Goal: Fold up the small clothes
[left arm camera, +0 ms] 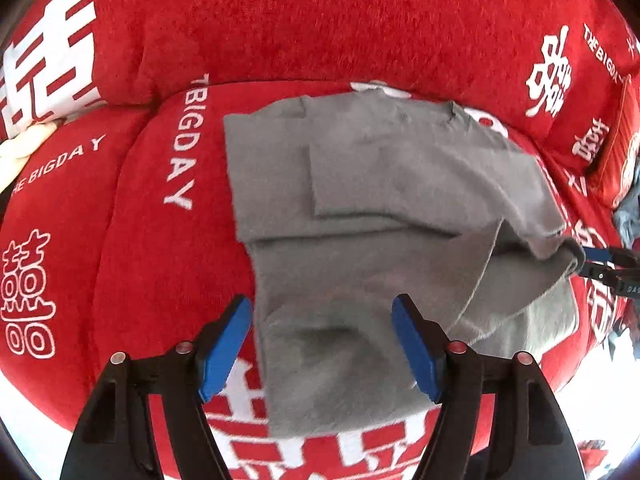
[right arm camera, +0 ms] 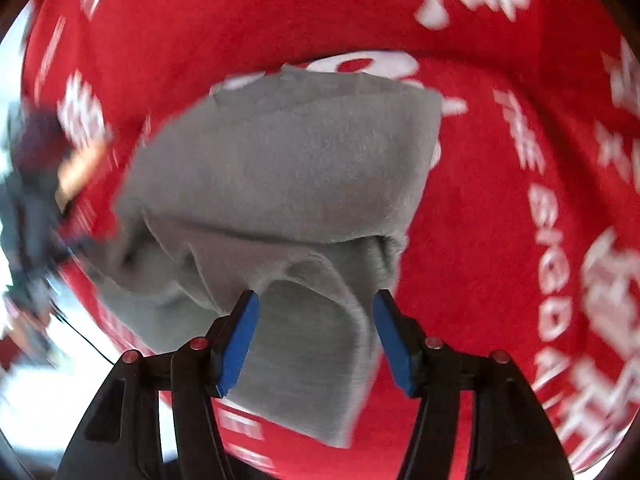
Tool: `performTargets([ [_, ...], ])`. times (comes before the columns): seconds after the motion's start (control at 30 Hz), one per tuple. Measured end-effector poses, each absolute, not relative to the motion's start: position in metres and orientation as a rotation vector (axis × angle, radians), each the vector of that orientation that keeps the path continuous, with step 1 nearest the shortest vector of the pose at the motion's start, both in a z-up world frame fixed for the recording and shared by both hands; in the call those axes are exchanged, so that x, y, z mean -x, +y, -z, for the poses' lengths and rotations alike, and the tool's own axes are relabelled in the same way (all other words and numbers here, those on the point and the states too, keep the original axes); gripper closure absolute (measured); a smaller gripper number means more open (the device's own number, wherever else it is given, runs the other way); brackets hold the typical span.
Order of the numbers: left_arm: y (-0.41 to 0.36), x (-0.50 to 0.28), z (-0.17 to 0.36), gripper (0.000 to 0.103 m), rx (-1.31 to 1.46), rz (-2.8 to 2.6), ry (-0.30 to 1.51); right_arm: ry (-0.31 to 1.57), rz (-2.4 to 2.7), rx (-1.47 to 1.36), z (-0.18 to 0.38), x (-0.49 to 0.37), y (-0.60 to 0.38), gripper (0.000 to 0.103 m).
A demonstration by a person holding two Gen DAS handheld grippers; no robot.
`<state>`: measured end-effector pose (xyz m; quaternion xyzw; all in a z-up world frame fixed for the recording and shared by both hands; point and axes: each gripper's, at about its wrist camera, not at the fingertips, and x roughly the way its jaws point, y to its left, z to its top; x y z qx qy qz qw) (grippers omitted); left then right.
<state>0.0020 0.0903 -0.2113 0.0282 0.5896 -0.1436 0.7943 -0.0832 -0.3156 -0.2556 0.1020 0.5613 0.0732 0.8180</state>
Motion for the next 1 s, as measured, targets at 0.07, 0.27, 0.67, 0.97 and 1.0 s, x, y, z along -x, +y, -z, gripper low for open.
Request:
performTargets([
  [0.07,0.092,0.004,0.213,0.030,-0.122,0.319,1.288,1.217,-0.180,-0.079,0.258,0.088,-0.304,0.039],
  [0.27,0.061,0.015,0.236,0.030,-0.276,0.362,1.327,1.231,-0.208,0.197,0.273,0.092,-0.272,0.039],
  [0.67,0.060,-0.064,0.236,0.030,0.056,0.301,1.319,1.182,-0.246,-0.313,0.259,0.014,-0.314,0.039],
  [0.97,0.055,-0.055,0.253,0.030,0.013,0.444,1.377,1.217,-0.220,-0.424,0.278,0.004,-0.327,0.039],
  [1.0,0.056,-0.058,0.254,0.030,0.026,0.459,1.383,1.211,-0.199,-0.443,0.277,0.006,-0.328,0.039],
])
